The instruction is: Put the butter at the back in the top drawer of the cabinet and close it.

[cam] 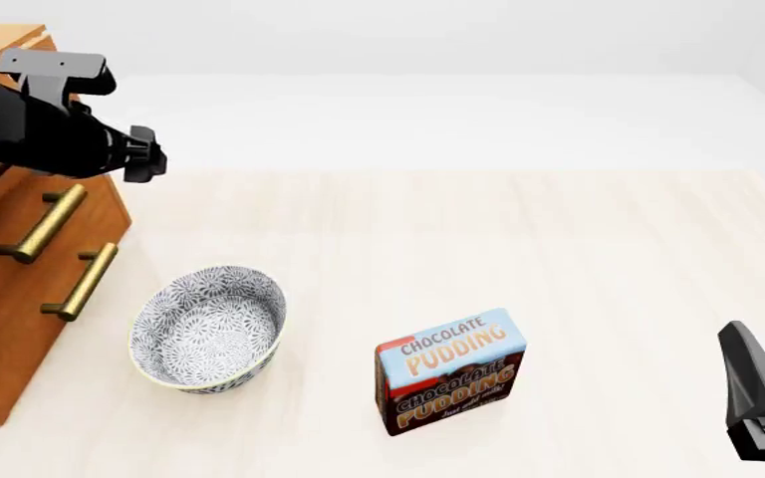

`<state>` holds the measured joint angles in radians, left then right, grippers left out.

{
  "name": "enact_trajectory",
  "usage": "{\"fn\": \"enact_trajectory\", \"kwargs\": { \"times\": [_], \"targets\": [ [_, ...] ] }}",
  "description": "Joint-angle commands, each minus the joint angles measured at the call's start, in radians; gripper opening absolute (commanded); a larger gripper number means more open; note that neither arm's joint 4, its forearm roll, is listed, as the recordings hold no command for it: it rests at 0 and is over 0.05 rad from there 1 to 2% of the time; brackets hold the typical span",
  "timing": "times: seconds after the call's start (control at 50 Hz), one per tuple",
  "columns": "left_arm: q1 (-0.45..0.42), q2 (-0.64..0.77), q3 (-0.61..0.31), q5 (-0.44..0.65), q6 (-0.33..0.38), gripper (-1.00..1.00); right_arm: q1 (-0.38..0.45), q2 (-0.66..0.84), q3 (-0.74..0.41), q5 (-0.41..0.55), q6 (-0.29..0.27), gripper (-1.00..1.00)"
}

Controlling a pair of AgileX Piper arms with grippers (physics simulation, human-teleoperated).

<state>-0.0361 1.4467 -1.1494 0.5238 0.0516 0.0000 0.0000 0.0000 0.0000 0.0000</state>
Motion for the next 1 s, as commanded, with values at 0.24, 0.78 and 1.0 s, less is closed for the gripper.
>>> {"fn": "enact_trajectory", "kwargs": {
  "times": [0.24,0.78,1.0],
  "targets": [
    [0.053,0.008,0.015,-0.010,0.017,1.00,0.000,0.000,0.000,0.000,0.000,1.00],
    [0.104,0.032,0.004,-0.015,0.026,1.00,0.000,0.000,0.000,0.000,0.000,1.00],
    [0.104,0.032,0.004,-0.015,0.026,1.00,0.000,0.000,0.000,0.000,0.000,1.00]
  ]
}}
